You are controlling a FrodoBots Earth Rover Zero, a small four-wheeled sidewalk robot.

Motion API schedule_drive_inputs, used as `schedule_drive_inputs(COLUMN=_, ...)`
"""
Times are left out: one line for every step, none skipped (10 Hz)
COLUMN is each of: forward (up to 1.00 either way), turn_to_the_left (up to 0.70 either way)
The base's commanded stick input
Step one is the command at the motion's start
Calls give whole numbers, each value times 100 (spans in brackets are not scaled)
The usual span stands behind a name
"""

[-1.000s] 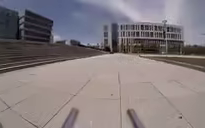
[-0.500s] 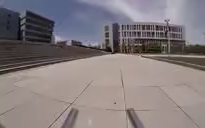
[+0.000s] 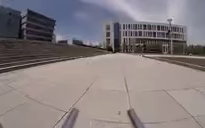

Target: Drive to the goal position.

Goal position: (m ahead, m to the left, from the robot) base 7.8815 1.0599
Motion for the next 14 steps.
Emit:
schedule_drive_inputs(forward=50, turn_to_the_left=0)
schedule_drive_inputs(forward=50, turn_to_the_left=0)
schedule_drive_inputs(forward=50, turn_to_the_left=0)
schedule_drive_inputs(forward=50, turn_to_the_left=0)
schedule_drive_inputs(forward=50, turn_to_the_left=0)
schedule_drive_inputs(forward=50, turn_to_the_left=0)
schedule_drive_inputs(forward=50, turn_to_the_left=0)
schedule_drive_inputs(forward=50, turn_to_the_left=0)
schedule_drive_inputs(forward=50, turn_to_the_left=0)
schedule_drive_inputs(forward=50, turn_to_the_left=0)
schedule_drive_inputs(forward=50, turn_to_the_left=0)
schedule_drive_inputs(forward=50, turn_to_the_left=0)
schedule_drive_inputs(forward=50, turn_to_the_left=0)
schedule_drive_inputs(forward=50, turn_to_the_left=0)
